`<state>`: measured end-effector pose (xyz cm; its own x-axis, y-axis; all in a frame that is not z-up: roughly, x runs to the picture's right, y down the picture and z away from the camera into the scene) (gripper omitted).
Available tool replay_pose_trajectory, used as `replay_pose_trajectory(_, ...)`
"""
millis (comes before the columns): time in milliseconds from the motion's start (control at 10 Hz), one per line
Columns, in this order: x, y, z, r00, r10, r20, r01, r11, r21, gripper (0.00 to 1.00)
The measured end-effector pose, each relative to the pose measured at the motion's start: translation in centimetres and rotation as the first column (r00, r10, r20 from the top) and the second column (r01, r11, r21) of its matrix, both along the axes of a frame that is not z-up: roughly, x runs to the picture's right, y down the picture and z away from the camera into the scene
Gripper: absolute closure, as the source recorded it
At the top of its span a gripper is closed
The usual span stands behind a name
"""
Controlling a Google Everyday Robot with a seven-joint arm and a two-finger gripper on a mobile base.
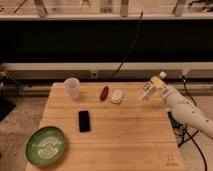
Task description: Stand the bottle upright
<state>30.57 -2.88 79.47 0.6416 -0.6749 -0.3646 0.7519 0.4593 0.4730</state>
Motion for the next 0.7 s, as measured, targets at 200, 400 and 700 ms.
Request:
replay_pose_trajectory(200,-0.32,-0.06,0.18,1.0,0.003,-0.024,-0.003,0.9999,0.01,1.0)
replay_pose_trajectory(400,-0.62,-0.05,0.4,0.999,0.007,-0.046,-0.006,0.9998,0.019,1.0)
replay_pose_trajectory(700,-1.11,0.24,0.83,0.996,0.003,-0.089,0.0,0.9996,0.029,1.0)
